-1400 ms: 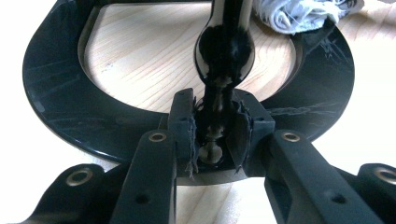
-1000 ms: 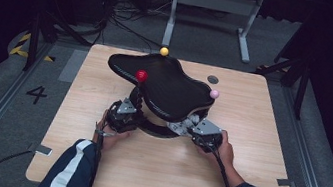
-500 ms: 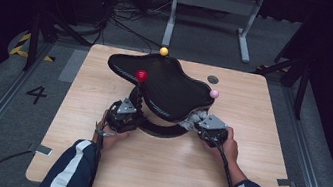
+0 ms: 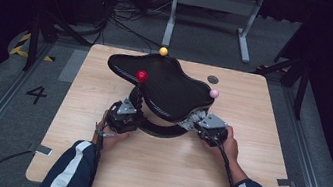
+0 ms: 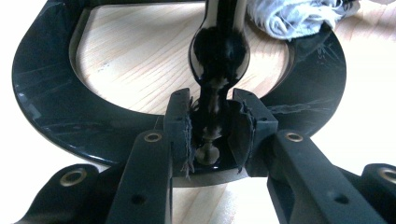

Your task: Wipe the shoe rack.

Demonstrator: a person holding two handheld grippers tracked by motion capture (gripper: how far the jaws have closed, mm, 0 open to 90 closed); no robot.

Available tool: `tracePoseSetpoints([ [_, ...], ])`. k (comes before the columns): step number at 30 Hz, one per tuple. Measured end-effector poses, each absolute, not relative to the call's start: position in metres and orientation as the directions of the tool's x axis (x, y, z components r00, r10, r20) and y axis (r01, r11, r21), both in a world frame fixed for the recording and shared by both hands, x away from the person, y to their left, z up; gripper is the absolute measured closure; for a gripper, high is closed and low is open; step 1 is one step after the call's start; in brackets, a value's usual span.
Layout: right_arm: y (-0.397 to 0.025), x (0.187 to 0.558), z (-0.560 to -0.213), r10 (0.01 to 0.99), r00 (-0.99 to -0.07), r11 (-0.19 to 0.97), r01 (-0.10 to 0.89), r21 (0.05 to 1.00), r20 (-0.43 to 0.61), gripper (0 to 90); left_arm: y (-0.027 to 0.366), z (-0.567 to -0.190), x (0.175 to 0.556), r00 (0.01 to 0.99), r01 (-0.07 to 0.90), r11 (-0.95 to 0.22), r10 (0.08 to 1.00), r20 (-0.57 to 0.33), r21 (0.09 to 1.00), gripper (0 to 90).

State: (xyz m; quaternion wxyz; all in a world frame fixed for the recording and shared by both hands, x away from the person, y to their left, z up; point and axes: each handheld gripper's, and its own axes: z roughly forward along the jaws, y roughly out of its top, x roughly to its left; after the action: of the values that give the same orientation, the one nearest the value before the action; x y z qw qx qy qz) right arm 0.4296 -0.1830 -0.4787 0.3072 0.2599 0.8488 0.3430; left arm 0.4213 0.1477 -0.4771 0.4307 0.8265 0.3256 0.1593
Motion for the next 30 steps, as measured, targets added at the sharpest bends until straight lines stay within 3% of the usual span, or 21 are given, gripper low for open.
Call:
tracePoseSetpoints([
  [18,-0.144,0.399,-0.474,0.519,-0.781,0.668,0.118,0.734,-0.347,74.0,0.147,-0.477,0.422,0.738,0.407,-0.412,0.675,-0.027,0.815,68.6],
  [30,-0.163,0.42,-0.48,0.62,-0.697,0.645,0.191,0.74,-0.36,74.4,0.147,-0.477,0.422,0.746,0.402,-0.417,0.665,-0.028,0.816,68.9],
])
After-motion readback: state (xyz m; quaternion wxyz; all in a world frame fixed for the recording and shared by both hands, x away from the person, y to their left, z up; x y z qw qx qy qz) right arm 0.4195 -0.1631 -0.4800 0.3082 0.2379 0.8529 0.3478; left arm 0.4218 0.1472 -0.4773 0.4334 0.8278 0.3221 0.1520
